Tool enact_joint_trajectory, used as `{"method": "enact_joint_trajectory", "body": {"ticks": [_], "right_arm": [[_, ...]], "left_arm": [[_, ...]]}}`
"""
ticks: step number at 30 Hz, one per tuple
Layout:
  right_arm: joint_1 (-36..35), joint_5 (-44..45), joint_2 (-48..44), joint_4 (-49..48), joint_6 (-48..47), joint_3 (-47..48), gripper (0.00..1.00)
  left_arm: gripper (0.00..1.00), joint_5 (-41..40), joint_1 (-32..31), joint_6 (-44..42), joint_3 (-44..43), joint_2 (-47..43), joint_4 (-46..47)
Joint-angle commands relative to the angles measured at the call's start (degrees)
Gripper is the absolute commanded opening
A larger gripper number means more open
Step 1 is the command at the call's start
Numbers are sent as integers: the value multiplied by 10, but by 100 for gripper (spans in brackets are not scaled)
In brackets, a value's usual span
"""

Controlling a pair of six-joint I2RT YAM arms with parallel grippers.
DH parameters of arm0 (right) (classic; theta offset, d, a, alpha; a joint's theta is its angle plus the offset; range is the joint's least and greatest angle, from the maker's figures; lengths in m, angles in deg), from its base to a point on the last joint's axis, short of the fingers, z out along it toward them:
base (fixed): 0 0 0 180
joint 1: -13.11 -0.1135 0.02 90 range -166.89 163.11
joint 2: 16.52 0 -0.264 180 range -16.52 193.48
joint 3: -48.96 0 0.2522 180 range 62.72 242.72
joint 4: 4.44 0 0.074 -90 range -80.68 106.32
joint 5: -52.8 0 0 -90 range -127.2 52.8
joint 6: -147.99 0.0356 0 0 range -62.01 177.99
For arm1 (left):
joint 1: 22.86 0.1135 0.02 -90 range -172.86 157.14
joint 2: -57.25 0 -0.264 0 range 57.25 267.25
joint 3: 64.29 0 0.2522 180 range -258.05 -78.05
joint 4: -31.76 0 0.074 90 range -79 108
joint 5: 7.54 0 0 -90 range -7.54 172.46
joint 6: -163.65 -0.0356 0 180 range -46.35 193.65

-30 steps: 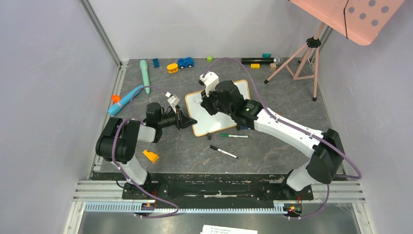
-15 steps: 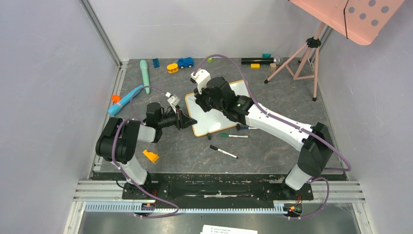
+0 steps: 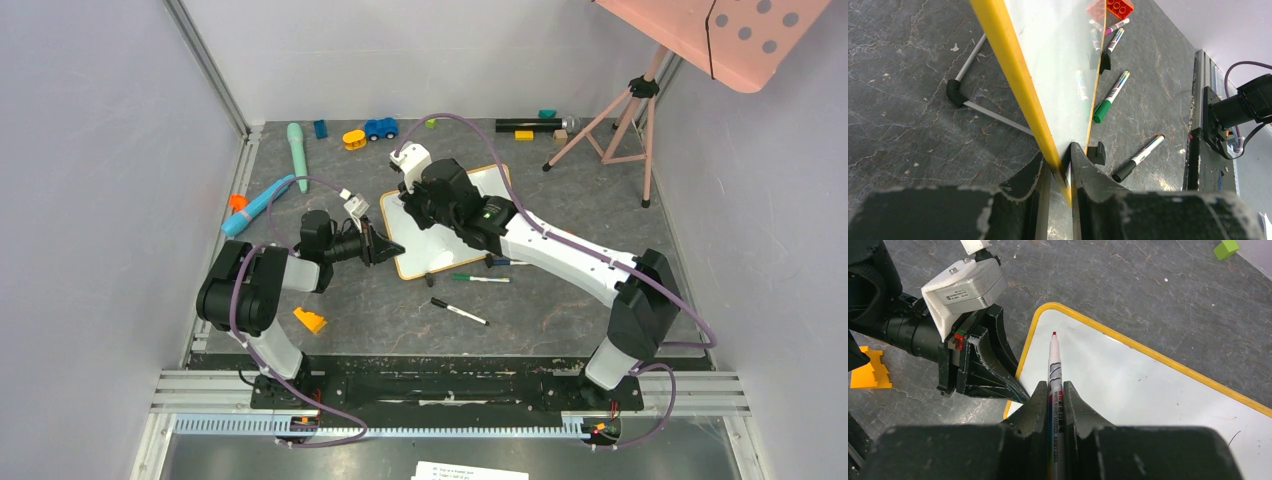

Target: Write a sentence on the whiteboard

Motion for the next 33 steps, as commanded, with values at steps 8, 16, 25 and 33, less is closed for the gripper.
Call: {"method": "enact_joint_trajectory", "body": {"ticks": [8,16,25,33], "right_arm": [[-4,5,20,-24,-7,34,0],[-4,9,28,-28,-9,43,0],[-4,24,35,-29,-12,47,0],[-4,34,44,-26,-13,50,0]], "left_arm": [[9,-33,4,-27,-10,4,3],[8,-33,4,-26,-11,4,1],[9,-33,4,-27,-10,3,2],[8,-32,4,-29,-9,3,1]]}}
